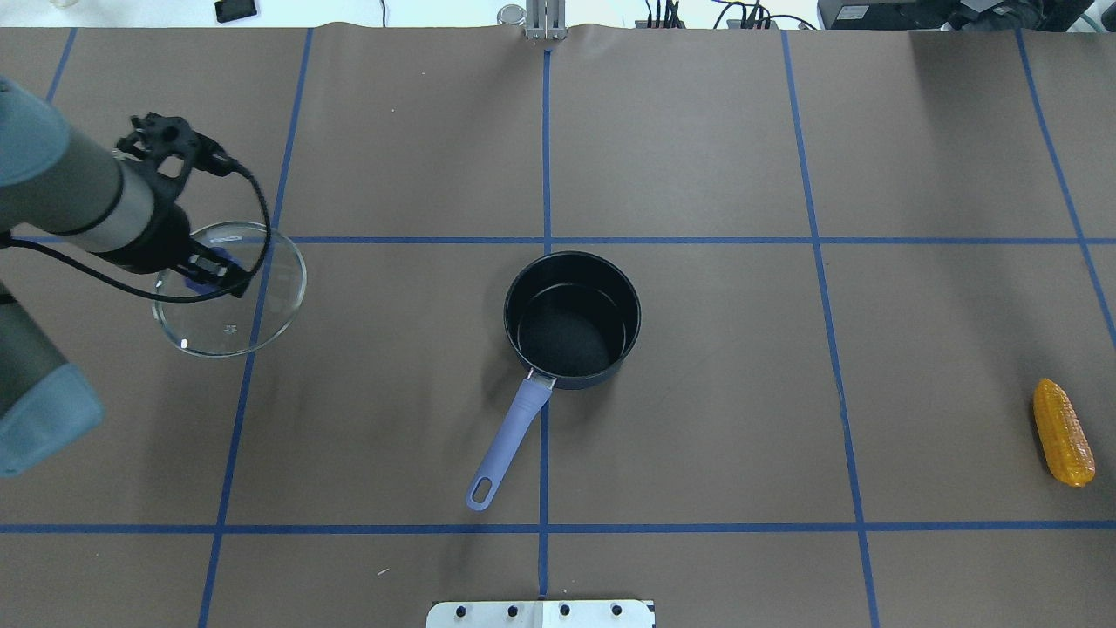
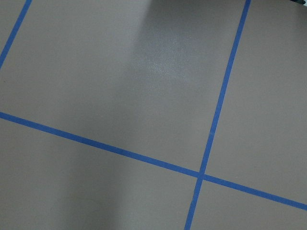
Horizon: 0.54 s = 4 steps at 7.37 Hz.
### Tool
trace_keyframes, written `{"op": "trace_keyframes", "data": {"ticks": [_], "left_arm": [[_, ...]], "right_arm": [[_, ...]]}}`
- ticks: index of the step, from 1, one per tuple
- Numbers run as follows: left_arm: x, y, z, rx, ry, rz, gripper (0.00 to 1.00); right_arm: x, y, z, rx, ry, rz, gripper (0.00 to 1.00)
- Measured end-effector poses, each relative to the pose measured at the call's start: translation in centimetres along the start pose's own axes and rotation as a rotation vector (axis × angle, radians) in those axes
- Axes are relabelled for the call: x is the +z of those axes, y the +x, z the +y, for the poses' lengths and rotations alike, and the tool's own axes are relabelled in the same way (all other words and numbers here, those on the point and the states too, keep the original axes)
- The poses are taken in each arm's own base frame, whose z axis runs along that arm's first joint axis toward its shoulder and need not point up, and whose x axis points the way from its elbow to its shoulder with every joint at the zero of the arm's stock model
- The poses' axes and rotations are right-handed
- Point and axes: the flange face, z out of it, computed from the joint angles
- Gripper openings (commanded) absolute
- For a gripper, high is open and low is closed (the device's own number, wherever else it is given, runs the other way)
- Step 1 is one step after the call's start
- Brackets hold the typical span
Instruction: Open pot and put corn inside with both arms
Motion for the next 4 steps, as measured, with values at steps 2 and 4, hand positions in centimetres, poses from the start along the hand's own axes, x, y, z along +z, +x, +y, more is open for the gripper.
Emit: {"op": "trace_keyframes", "data": {"ticks": [2,4], "left_arm": [[2.0,-8.3,6.2,0.088,-0.034,-0.014,0.16],[6.4,-13.9,12.5,0.152,-0.019,0.024,0.19]], "right_arm": [[0.0,0.0,0.0,0.000,0.000,0.000,1.00],[0.0,0.0,0.0,0.000,0.000,0.000,1.00]]}}
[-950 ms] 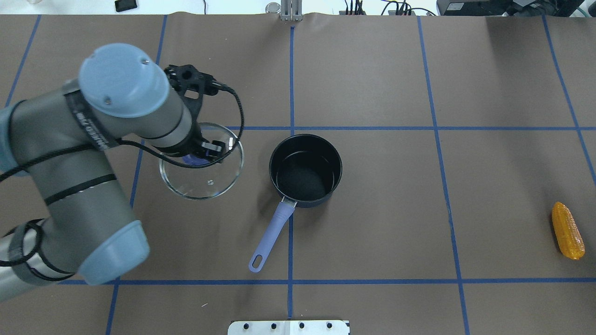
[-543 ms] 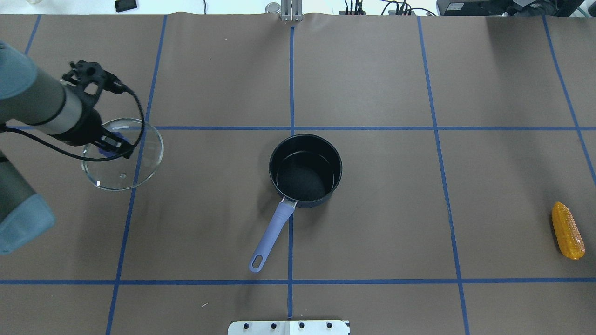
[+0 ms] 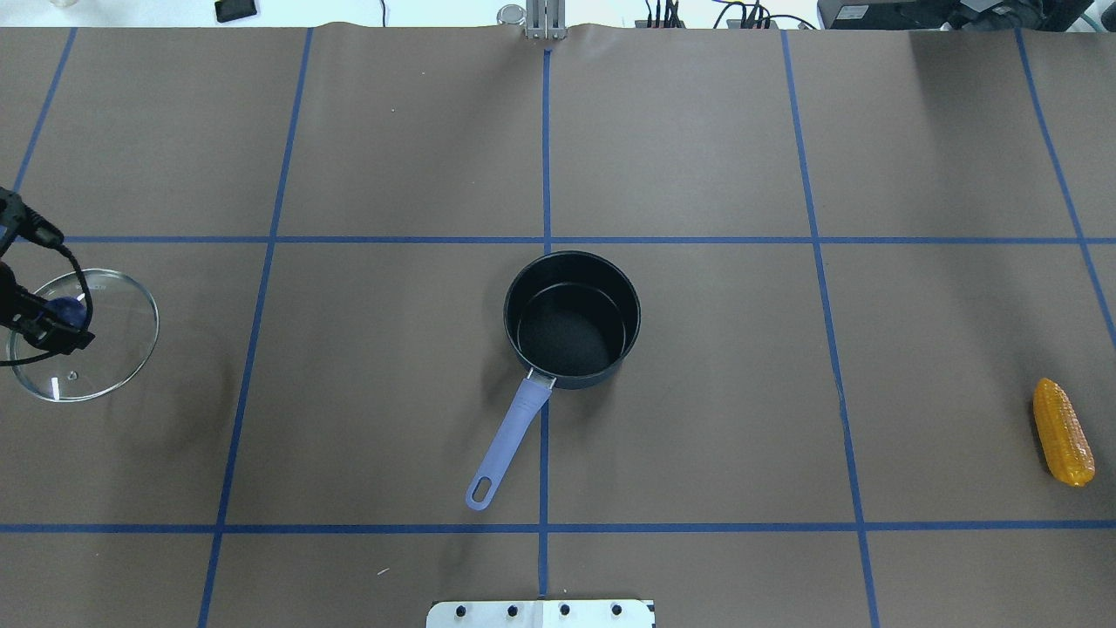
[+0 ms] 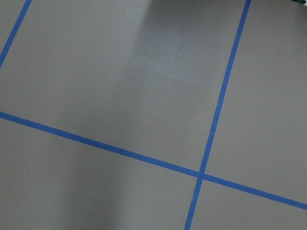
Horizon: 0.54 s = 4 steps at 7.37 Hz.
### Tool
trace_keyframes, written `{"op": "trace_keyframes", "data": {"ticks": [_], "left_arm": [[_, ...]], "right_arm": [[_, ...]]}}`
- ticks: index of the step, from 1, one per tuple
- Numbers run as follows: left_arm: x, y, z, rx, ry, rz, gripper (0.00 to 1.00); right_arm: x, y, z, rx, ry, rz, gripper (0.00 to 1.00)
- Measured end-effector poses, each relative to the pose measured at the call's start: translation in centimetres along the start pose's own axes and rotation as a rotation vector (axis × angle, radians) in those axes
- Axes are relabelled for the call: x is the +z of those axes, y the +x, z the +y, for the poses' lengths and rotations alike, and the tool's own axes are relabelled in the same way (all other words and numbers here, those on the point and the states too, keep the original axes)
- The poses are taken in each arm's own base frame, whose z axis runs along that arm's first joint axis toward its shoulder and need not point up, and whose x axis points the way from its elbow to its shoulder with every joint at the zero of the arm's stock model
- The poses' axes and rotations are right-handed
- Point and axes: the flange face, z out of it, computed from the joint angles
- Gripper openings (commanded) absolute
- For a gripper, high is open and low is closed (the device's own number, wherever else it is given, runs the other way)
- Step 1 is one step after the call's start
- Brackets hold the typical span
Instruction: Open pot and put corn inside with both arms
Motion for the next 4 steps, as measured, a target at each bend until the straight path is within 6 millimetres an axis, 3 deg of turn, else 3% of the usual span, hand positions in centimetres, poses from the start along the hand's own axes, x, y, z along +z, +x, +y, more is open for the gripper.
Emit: {"op": "trace_keyframes", "data": {"ticks": [2,4], "left_arm": [[4.0,-3.0,5.2,0.027,0.022,0.074,0.27],[5.2,-4.0,6.7,0.028,0.022,0.087,0.43]], "right_arm": [[0.0,0.0,0.0,0.000,0.000,0.000,1.00],[0.0,0.0,0.0,0.000,0.000,0.000,1.00]]}}
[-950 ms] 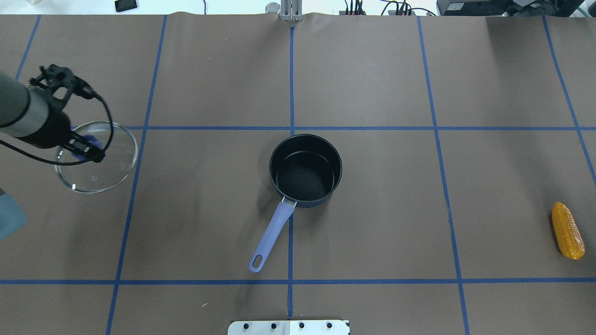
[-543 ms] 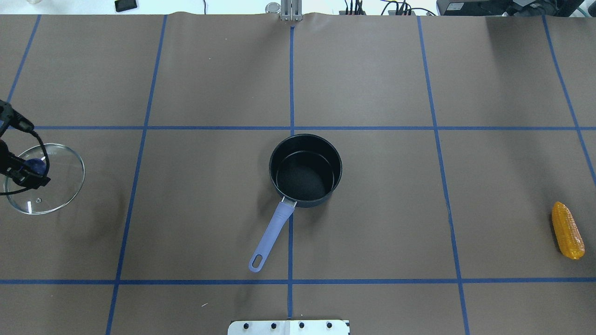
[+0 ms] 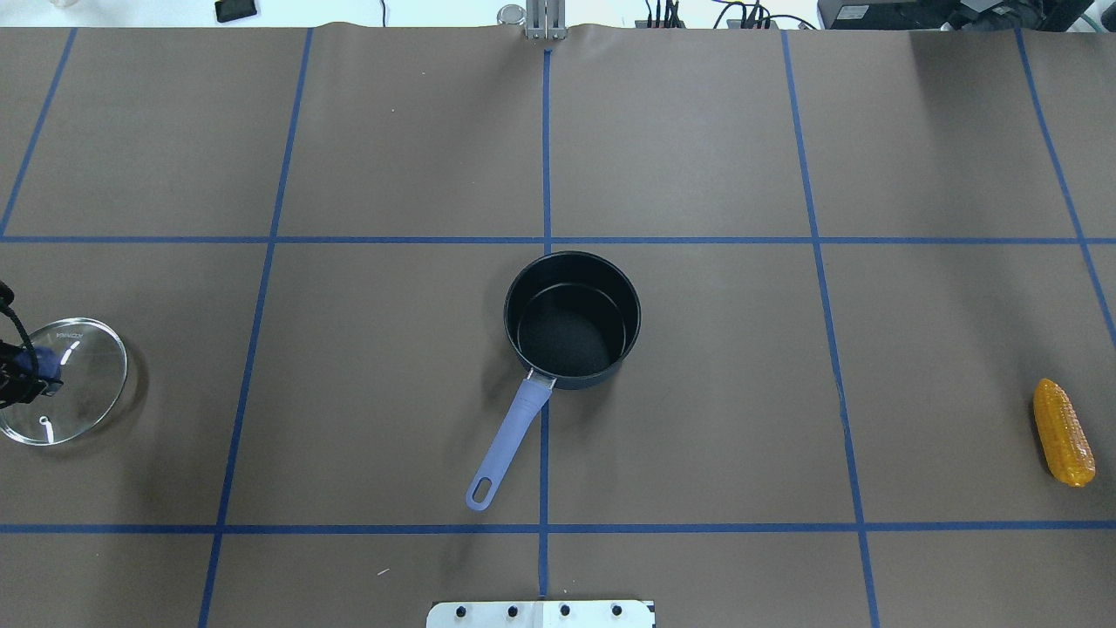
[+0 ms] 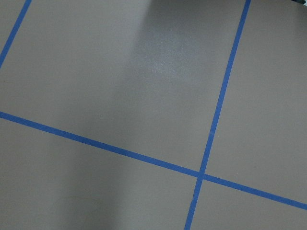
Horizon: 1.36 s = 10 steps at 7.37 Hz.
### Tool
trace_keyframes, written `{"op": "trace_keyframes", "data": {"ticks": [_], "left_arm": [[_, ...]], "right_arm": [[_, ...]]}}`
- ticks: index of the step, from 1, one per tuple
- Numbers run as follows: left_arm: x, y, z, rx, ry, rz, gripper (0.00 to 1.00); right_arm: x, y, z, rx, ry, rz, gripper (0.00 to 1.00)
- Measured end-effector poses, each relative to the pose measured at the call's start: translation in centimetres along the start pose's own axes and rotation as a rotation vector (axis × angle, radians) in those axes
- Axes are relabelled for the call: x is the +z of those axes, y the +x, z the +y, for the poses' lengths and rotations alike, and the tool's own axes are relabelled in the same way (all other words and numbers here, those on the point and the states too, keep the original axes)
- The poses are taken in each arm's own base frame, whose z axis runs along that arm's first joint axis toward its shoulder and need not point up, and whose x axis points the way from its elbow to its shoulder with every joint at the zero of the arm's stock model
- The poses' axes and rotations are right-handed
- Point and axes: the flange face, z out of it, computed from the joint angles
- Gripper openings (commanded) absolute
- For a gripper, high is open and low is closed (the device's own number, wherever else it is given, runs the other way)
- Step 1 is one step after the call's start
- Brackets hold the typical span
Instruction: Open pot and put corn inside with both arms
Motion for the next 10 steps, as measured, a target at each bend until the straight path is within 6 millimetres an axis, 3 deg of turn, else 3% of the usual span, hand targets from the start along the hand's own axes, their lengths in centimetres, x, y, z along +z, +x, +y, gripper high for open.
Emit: {"op": "trace_keyframes", "data": {"ticks": [2,3,6,8,10], "left_arm": [[0.4,-0.3,0.3,-0.002,-0.005,0.000,0.93],[0.5,-0.4,0.3,-0.001,-0.005,0.000,0.98],[-0.4,-0.9,-0.4,-0.011,0.016,-0.010,0.98],[-3.5,-3.9,-2.9,-0.083,0.042,-0.040,0.98],[-8.7,-8.6,-6.3,-0.106,0.027,-0.074,0.98]], "right_arm": [[0.0,0.0,0.0,0.000,0.000,0.000,1.00],[0.0,0.0,0.0,-0.001,0.000,0.000,1.00],[0.0,-0.1,0.0,0.002,-0.001,-0.005,1.00],[0.3,-0.9,-0.2,0.037,-0.004,-0.015,1.00],[1.4,-4.0,-0.3,0.106,0.023,-0.045,1.00]]}}
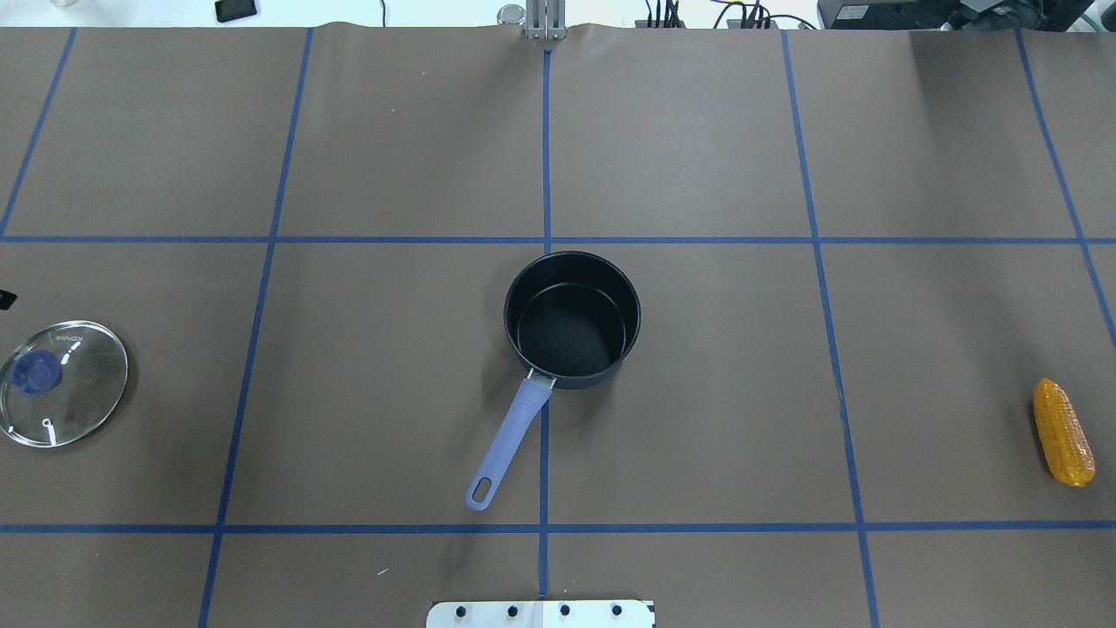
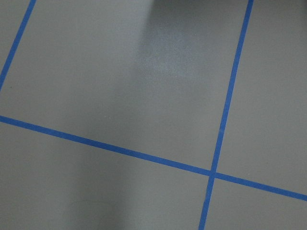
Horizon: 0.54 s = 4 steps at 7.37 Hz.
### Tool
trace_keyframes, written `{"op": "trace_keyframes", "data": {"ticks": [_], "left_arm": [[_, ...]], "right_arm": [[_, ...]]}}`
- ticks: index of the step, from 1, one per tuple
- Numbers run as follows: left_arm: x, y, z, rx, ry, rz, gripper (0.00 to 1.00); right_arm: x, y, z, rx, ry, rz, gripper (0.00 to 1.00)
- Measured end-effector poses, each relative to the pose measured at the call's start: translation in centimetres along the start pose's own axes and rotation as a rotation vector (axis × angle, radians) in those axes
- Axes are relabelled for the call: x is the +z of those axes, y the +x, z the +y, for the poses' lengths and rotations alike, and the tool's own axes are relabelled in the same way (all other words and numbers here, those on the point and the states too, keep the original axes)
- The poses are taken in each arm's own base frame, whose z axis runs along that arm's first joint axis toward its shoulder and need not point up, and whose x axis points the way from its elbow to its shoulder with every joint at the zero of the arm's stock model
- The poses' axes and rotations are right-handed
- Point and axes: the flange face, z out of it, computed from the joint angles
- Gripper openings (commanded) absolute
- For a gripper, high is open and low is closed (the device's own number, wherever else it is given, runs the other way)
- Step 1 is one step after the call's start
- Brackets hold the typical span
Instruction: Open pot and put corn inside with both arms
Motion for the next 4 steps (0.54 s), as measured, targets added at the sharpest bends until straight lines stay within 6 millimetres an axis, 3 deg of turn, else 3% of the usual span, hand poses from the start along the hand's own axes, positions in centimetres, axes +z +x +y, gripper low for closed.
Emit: {"op": "trace_keyframes", "data": {"ticks": [1,2,3,4], "left_arm": [[-3.2,-2.7,-1.7,0.001,-0.017,-0.012,0.98],[-6.5,-5.7,-2.1,0.007,-0.029,-0.026,0.98],[-9.0,-8.2,-1.2,0.019,-0.033,-0.040,0.98],[-9.9,-10.0,0.4,0.021,-0.042,-0.048,0.98]], "right_arm": [[1.3,-1.6,1.3,0.033,0.025,-0.028,1.00],[2.6,-2.6,3.3,0.054,0.035,-0.054,1.00],[3.2,-3.4,5.9,0.064,0.024,-0.070,1.00],[3.2,-4.3,8.8,0.076,0.003,-0.079,1.00]]}}
